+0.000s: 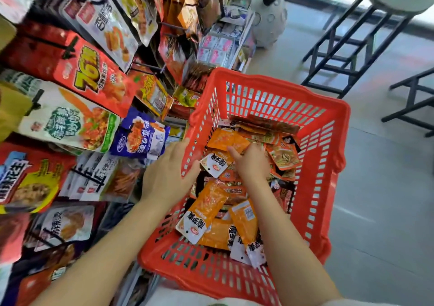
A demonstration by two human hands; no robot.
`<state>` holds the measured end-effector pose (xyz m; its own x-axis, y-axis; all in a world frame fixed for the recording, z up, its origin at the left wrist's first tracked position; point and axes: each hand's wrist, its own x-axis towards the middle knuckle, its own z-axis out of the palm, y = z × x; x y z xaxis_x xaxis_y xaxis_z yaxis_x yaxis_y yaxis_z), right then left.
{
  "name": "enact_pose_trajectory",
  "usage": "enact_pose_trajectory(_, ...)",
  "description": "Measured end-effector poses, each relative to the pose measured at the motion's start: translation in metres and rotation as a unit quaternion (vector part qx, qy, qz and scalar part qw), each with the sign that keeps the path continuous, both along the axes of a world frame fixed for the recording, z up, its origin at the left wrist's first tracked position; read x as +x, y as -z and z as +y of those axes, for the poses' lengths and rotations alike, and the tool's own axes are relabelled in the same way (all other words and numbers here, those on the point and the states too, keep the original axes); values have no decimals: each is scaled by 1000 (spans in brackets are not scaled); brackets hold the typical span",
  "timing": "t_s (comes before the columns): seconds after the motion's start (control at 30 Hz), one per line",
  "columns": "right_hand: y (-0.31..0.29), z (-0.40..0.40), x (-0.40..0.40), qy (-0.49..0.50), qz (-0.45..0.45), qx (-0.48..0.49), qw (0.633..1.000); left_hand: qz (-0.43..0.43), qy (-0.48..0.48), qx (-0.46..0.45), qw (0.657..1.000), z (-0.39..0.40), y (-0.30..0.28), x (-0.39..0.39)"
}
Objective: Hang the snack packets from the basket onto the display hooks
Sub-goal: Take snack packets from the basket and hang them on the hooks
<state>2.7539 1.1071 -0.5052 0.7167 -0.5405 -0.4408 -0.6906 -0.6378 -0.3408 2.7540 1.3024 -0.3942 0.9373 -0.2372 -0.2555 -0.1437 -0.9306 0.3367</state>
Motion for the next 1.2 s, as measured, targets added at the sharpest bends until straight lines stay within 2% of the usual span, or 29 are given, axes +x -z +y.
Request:
enact_pose_trajectory(0.07,1,5,2,9,35,14,999,1,-4,-6,1000,0,0,-1)
enact_pose_trajectory(0.3,2,21,33,79,-8,125,989,-1,-6,-18,1000,2,2,-1)
enact_pose_trajectory(0.4,8,24,35,114,-38,199,973,-2,-11,-25,1000,1,1,-1)
enact_pose_trajectory(0.53,6,14,28,174,-76,311,931,0,-10,-28,1000,1,2,-1)
enact_pose_trajectory(0.63,-3,5,13,215,-70,449,865,1,-12,-31,999,2,3,-2)
enact_pose_trajectory(0.73,-16,-6,-5,185,-35,532,826,-1,-15,-30,999,2,2,-2)
enact_pose_trajectory(0.8,-26,-14,-13,162,-44,549,819,0,-16,-27,1000,2,2,-2)
enact_pose_trajectory(0.9,-40,-34,-3,88,-88,422,898,-1,-15,-30,999,1,1,-3)
enact_pose_trajectory(1.0,-30,-57,31,-13,-138,215,967,-4,-18,-33,999,1,1,-3)
enact_pose_trajectory(1.07,-15,-63,52,-76,-109,89,987,-3,-21,-35,999,1,2,-2)
enact_pose_trajectory(1.2,5,-55,62,-152,-88,-47,983,-5,-17,-44,999,2,4,-2)
